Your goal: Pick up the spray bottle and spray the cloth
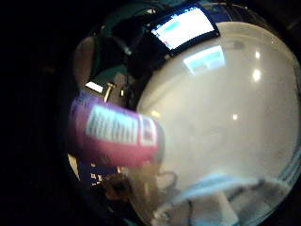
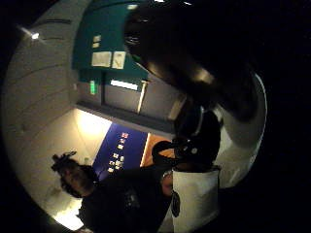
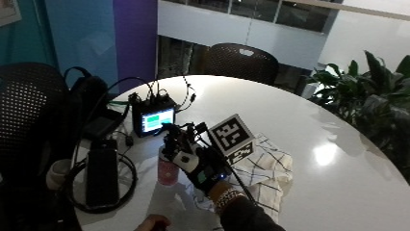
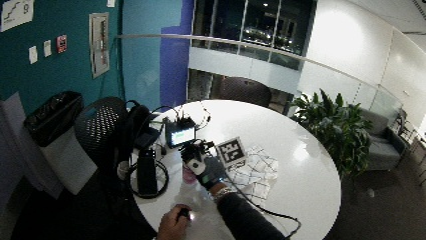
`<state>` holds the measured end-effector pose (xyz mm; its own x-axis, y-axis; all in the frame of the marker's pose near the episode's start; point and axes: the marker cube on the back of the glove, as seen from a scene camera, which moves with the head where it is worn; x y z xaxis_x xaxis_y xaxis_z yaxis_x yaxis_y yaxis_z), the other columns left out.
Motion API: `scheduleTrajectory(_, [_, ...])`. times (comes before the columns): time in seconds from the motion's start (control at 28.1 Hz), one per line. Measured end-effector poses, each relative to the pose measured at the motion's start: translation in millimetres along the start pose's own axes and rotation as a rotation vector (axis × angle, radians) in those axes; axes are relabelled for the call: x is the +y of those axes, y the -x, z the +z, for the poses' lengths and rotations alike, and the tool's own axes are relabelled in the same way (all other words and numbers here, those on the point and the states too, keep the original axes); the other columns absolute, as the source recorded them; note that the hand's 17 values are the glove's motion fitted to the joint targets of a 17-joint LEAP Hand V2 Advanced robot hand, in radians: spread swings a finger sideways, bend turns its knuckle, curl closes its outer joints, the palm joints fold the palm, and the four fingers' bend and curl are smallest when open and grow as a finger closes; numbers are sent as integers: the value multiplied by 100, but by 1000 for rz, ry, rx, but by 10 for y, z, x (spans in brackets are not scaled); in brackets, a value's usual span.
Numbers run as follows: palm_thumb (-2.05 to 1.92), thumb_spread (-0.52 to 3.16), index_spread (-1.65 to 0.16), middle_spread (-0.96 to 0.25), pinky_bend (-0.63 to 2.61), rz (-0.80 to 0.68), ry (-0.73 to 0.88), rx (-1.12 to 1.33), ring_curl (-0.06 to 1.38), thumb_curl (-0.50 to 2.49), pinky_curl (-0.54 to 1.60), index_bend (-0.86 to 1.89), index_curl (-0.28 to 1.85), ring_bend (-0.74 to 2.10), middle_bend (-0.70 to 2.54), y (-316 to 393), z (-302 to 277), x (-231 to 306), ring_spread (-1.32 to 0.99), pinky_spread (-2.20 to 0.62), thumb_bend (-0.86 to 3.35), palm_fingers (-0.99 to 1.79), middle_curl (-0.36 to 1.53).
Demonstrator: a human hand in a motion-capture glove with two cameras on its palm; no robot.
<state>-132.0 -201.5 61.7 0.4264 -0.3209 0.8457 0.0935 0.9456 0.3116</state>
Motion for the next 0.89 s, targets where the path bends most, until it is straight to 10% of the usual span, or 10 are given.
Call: scheduleTrajectory(0.89, [43, 113, -38, -10, 35, 20, 247, 729, 33, 49, 33, 14, 34, 38, 26, 583, -1027, 1135, -7, 28, -5, 27, 40])
